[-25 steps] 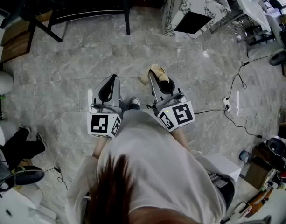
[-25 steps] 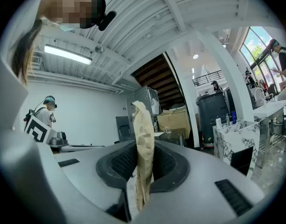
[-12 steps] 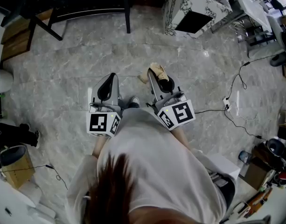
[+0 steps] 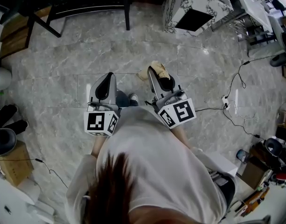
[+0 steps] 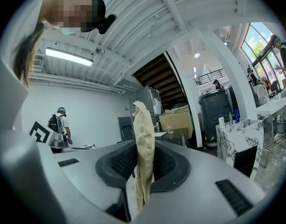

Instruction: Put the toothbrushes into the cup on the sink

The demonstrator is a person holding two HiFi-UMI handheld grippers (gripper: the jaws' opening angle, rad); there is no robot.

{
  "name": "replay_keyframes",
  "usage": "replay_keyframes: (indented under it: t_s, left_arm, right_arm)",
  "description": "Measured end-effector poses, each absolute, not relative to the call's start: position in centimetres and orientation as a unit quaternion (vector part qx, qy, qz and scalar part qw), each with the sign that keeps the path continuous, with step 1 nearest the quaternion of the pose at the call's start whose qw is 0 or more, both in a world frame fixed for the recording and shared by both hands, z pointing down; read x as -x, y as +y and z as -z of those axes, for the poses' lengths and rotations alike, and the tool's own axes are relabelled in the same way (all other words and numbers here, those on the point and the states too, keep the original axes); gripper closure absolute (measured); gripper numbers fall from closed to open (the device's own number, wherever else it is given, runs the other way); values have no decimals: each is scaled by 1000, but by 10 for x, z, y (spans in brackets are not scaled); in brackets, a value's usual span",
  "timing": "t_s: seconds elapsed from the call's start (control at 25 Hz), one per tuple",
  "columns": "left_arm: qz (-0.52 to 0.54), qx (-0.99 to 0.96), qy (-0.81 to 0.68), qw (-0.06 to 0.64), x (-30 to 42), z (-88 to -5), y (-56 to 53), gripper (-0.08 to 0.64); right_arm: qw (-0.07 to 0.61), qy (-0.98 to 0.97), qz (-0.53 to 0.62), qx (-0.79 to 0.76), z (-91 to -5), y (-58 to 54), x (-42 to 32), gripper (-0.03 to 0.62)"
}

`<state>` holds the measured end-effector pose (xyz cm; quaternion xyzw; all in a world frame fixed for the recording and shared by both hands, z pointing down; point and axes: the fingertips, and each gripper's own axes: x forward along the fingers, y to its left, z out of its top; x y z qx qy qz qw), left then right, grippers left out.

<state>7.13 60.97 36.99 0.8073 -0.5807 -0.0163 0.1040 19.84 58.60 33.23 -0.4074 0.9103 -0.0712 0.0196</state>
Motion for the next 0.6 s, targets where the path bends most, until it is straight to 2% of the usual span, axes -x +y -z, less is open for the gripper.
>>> replay_keyframes:
  t_s: [0.6]
  left_arm:
    - [3, -788, -600, 139, -11, -394, 552, 551]
  right_arm:
    - [-10, 903, 101, 417, -353, 522, -174, 535]
